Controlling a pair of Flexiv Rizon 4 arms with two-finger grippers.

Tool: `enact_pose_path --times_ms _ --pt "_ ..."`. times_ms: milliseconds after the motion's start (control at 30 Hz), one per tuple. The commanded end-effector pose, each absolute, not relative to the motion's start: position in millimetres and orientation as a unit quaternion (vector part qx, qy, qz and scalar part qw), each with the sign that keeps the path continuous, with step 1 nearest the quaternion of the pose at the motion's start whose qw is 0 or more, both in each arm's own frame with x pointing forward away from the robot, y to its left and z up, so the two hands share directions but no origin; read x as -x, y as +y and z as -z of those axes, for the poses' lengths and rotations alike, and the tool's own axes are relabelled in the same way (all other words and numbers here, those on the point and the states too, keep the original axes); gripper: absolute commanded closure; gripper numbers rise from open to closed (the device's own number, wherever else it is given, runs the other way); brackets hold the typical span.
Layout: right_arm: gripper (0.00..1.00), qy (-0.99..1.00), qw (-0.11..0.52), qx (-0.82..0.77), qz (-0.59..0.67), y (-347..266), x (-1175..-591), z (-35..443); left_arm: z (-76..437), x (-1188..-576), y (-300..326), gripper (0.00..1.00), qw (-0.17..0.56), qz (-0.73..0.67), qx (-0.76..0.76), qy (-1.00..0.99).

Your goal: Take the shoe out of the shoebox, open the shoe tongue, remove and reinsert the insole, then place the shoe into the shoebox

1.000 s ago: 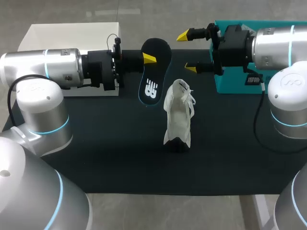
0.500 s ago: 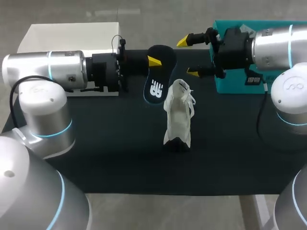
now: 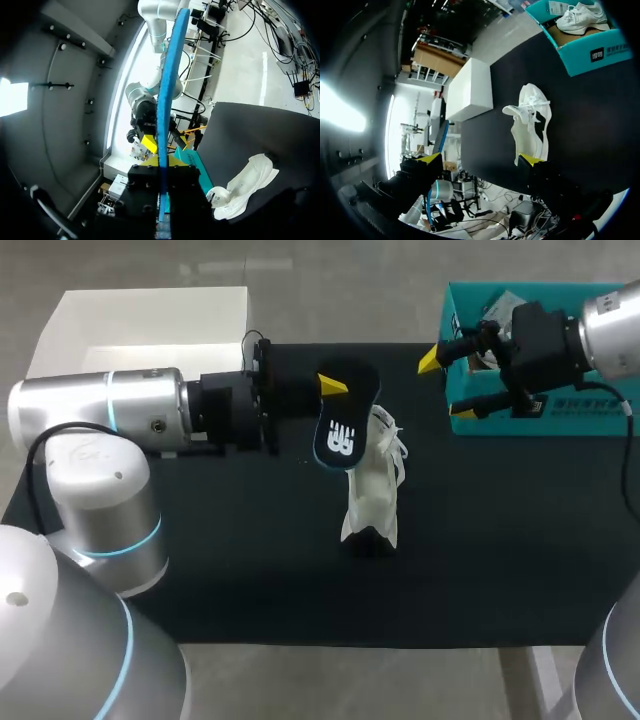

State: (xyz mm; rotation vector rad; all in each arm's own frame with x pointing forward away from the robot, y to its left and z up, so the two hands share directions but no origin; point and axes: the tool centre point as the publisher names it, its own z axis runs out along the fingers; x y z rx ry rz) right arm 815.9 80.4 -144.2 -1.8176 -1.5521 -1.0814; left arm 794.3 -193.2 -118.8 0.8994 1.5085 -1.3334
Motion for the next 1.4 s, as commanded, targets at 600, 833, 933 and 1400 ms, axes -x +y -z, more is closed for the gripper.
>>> enact_pose_path --times_ms 600,833,933,1400 --pt "0.0 -0.627 0.267 0.641 0.353 -25.8 -804.9 145.3 135.0 -778.3 -201.4 1.0 0.431 0.556 -0.312 0.639" --pt "0.0 -0.628 0.25 0.646 0.355 -33.2 -819.9 149.1 134.1 -776.8 -209.7 1.0 0.417 0.554 -0.319 0.646" --pt "0.0 -0.64 0.248 0.637 0.35 -32.9 -820.5 148.0 133.8 -776.1 -211.4 1.0 0.411 0.558 -0.318 0.646" --pt "0.0 -0.64 0.248 0.637 0.35 -32.9 -820.5 148.0 132.8 -775.4 -211.8 1.0 0.413 0.558 -0.32 0.645"
